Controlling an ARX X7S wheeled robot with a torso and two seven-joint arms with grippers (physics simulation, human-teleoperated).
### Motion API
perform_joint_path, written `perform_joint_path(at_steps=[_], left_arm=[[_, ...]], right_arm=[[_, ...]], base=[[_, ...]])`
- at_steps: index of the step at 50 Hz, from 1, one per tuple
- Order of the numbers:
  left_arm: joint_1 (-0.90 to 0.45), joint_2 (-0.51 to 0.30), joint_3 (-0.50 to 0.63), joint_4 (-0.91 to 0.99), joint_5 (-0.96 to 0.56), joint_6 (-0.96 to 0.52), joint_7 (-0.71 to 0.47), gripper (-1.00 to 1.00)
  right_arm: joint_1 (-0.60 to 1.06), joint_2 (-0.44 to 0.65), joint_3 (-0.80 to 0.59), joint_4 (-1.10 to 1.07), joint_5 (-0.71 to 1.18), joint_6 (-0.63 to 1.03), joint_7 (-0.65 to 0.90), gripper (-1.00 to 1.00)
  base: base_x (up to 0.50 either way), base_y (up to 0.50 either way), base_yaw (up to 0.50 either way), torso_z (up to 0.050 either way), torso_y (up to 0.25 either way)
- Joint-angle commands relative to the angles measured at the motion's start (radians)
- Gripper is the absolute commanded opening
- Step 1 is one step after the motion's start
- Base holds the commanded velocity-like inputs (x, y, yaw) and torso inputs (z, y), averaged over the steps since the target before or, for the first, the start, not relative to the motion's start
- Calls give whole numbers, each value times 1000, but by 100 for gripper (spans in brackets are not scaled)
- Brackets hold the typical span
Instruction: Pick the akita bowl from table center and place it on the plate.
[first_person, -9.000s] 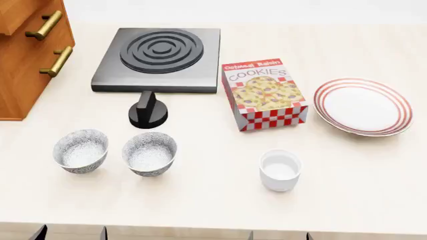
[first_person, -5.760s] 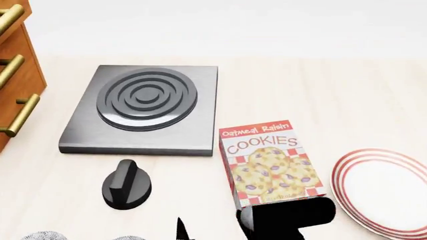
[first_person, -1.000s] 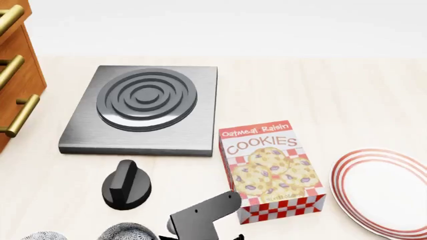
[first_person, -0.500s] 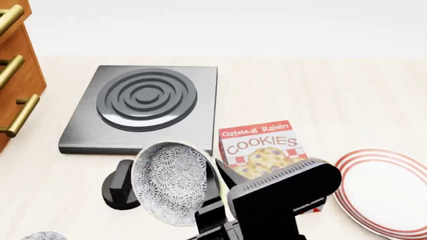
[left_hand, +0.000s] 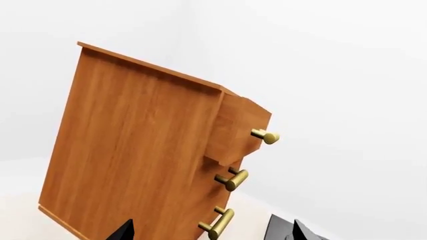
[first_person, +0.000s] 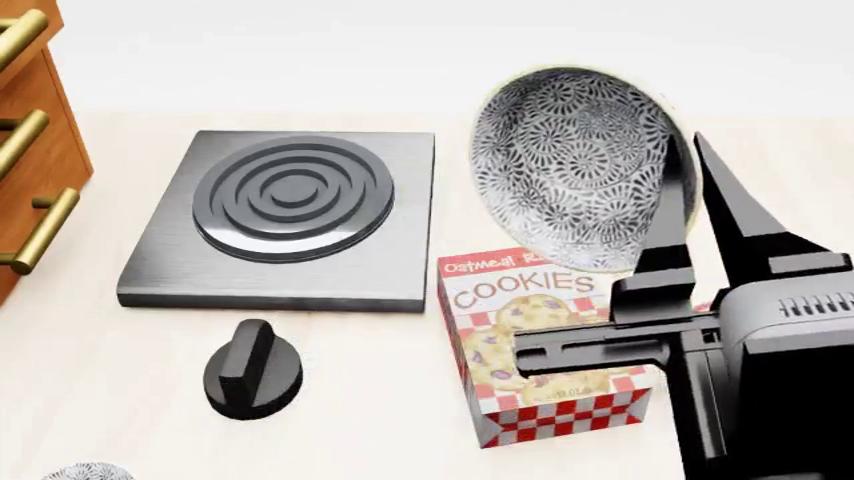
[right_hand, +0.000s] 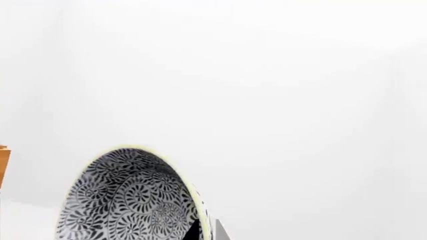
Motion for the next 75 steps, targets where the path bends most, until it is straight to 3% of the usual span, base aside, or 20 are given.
perform_joint_path(at_steps=[1,12,27,45,50,57,67,75], left_arm=[[6,-2,-1,2,-4,5,-1,100],[5,-5,2,0,-6,6,-5,100],[0,-9,3,-4,-12,8,-9,100],[0,-12,5,-7,-16,12,-14,100],[-5,-12,22,-19,13,19,-12,100],[1,16,1,-38,13,105,18,100],[-1,22,7,-63,19,136,38,100],[7,24,15,-70,44,170,56,100]], right_arm=[[28,19,88,36,10,21,45,-100],[74,-31,197,222,199,207,155,-100],[63,-81,324,340,404,274,183,-100],[64,-71,319,354,421,305,207,-100],[200,-92,382,582,709,484,312,-100],[321,-119,426,805,898,570,493,-100],[463,-90,404,892,981,626,701,-100],[526,-75,389,938,994,634,751,-100]], base=[[0,0,0,0,0],[0,0,0,0,0],[0,0,0,0,0],[0,0,0,0,1],[0,0,0,0,0],[0,0,0,0,0],[0,0,0,0,1],[0,0,0,0,-16]])
